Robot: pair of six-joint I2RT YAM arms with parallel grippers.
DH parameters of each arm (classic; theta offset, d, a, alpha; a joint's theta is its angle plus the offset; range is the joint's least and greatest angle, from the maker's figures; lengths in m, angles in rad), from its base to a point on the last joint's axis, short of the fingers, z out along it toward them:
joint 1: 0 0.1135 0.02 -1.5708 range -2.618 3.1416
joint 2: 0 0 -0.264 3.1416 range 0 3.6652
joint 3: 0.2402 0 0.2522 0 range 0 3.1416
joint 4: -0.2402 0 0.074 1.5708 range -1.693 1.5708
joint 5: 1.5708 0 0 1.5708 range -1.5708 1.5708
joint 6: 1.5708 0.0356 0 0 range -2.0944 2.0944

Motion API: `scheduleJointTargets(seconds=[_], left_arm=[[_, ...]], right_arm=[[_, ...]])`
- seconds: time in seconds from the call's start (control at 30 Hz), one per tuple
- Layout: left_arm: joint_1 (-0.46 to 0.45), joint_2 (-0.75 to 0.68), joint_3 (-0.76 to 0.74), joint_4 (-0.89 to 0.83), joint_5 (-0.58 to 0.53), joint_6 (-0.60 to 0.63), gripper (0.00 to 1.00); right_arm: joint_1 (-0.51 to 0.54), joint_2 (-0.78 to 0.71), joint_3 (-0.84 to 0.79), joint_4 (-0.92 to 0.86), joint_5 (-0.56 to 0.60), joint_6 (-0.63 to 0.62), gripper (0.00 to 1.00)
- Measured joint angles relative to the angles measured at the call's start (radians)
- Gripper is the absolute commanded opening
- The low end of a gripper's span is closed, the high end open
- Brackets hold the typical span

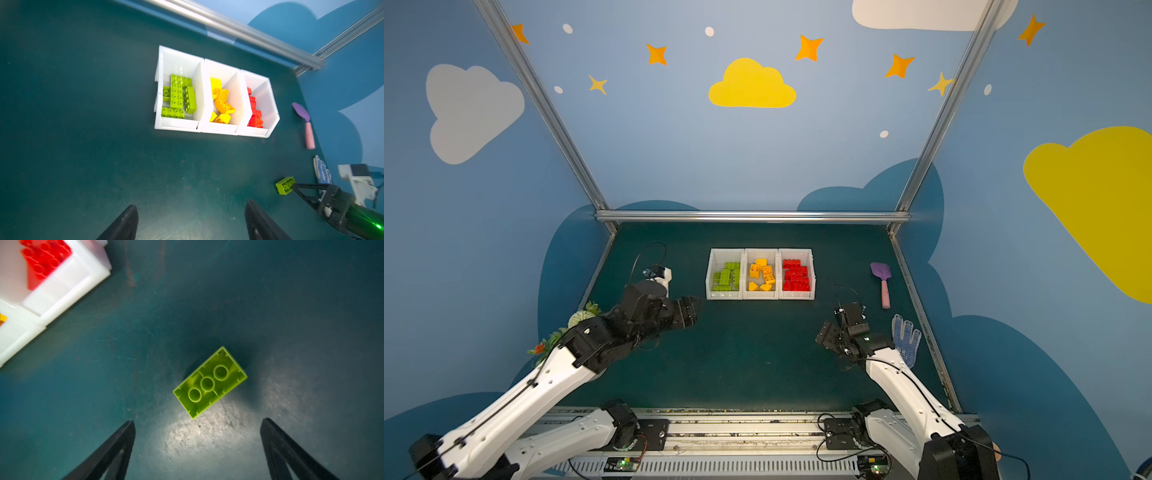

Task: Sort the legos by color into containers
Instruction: 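Grasp the last lime-green brick with the right gripper while the left arm withdraws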

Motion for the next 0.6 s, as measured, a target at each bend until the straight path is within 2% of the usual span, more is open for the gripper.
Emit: scheduleJointTargets(seconds=[0.13,0.33,0.6], left_arm=[[0.0,-0.1,-0.027,-0.038,-0.016,0.017,0.84],[0.018,-0.192,-0.047,-0.098,-0.011,0.061,0.86],[0.052,-0.322,-0.135,-0.147,-0.011,0.092,0.89]], right_arm=[[0.001,0.026,0.0,-0.011,0.002,0.033,0.92],[0.001,0.163,0.021,-0.012,-0.006,0.075,0.92],[0.004,0.375,0.171,-0.014,-0.044,0.058,0.89]])
